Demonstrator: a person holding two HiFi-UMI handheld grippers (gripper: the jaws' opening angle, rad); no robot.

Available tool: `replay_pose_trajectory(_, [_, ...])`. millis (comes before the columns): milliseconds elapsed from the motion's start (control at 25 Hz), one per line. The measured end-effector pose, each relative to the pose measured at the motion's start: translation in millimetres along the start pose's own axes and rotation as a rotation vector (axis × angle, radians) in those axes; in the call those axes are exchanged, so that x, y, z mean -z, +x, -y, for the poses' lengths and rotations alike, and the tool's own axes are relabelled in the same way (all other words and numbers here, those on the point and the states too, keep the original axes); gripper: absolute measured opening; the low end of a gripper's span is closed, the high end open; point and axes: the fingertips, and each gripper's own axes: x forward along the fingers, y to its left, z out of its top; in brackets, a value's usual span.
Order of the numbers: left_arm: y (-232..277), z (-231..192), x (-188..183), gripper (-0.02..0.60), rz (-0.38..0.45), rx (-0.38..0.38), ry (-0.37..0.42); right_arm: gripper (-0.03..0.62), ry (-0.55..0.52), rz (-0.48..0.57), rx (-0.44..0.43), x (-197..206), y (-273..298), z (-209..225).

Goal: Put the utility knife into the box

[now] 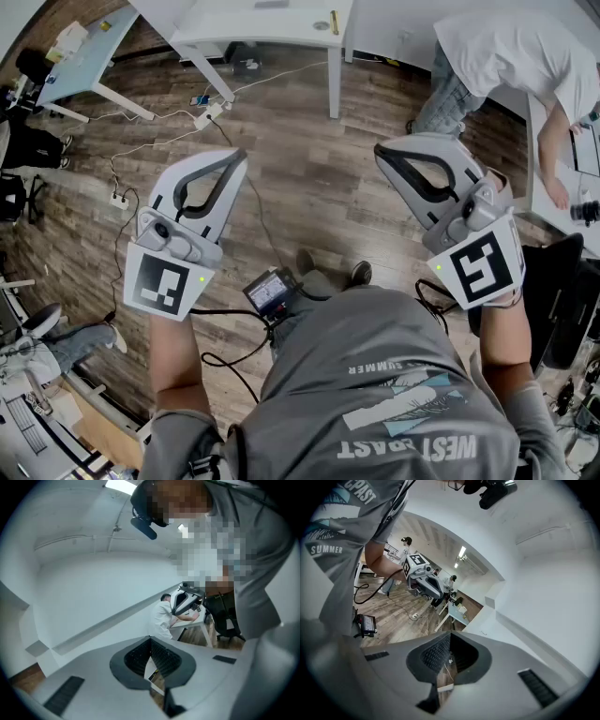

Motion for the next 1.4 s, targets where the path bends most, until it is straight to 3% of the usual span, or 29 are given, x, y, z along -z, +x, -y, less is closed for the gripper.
replay_pose_trajectory(240, [1,-7,6,0.009,-0.013,0.001,0.086,0.009,-0.028,-0.035,0.004,5,13,-1])
replay_pose_trajectory(680, [-2,-21,25,0.009,-0.018,0.014,0.081,0.009,-0.002,-0.060,-0.008,9,35,-1])
replay_pose_trajectory(1040, [0,-42,49,0.009,0.001,0.031,0.075,0.011,0.074,-0.033,0.030,4,62,8])
replay_pose_trajectory(1400, [-9,-71,73,0.009,0.052,0.042,0.067,0.011,0.068,-0.098,0.047,-6,97,9])
